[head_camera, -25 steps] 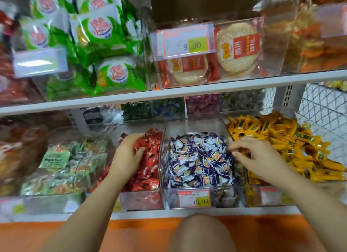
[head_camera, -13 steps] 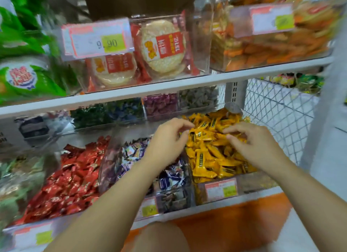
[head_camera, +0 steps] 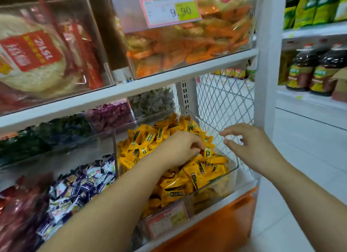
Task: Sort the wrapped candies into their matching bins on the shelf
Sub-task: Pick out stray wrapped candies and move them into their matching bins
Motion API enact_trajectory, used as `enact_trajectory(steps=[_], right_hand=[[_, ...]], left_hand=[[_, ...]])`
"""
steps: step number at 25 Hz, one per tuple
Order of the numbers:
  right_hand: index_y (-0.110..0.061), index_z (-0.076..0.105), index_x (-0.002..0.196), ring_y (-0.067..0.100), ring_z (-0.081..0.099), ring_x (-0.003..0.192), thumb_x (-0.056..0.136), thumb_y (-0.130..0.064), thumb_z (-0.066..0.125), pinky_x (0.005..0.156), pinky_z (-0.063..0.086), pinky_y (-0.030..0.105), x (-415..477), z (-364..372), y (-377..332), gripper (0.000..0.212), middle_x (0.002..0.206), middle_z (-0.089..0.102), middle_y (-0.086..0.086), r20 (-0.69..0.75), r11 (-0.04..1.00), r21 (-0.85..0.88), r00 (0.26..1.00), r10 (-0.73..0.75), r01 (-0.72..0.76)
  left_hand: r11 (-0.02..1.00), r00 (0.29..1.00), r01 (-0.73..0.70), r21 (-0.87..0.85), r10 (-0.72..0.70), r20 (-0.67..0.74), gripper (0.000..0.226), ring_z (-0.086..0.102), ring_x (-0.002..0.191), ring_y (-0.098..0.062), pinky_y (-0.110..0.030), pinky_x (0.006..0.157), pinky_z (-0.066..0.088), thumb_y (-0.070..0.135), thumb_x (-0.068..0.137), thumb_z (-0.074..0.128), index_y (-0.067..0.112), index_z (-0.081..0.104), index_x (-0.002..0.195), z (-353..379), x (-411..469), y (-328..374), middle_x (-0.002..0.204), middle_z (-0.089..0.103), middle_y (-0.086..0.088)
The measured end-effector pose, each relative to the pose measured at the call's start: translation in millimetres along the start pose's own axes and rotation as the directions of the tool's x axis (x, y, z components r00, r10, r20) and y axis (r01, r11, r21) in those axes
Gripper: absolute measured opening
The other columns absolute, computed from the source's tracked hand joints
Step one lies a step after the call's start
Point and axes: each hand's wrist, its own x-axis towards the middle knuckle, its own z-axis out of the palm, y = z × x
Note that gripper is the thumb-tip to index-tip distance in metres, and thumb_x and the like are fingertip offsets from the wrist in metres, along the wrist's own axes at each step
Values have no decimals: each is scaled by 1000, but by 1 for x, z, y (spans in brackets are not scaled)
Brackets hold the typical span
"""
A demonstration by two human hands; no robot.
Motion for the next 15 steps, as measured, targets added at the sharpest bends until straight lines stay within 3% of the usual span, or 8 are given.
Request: enact_trajectory(steps=[3,7,11,15], right_hand=[[-22,70,100,4,51,100,84,-13,65,90,37,20,0,1,3,19,103,57,-11,64,999,-4,997,-54,54],[-25,68,103,2,50,96,84,-14,65,82,36,9,-1,2,6,22,104,58,-11,105,999,15,993,-50,49],[-28,67,104,4,51,96,85,-17,65,85,39,18,-3,4,5,22,103,58,-11,118,999,37,993,-18,14],[-28,69,101,-8,47,88,84,-18,66,78,34,9,-2,9,3,19,101,57,-14,168,999,13,985,-41,39]], left_hand=[[990,989,-6,141,-15,147,30,56,103,-14,-28,86,46,19,88,60,25,63,117,7,15,-7,114,64,5],[994,979,-28,107,5,202,34,51,92,-11,-25,76,40,18,86,63,25,58,119,9,21,-13,101,56,8],[995,971,-62,80,41,237,39,50,92,-14,-29,76,43,9,86,57,28,54,119,10,22,-15,110,58,7],[996,966,-69,60,51,255,35,49,98,-13,-25,76,39,14,87,62,27,54,118,9,20,-15,108,55,10]])
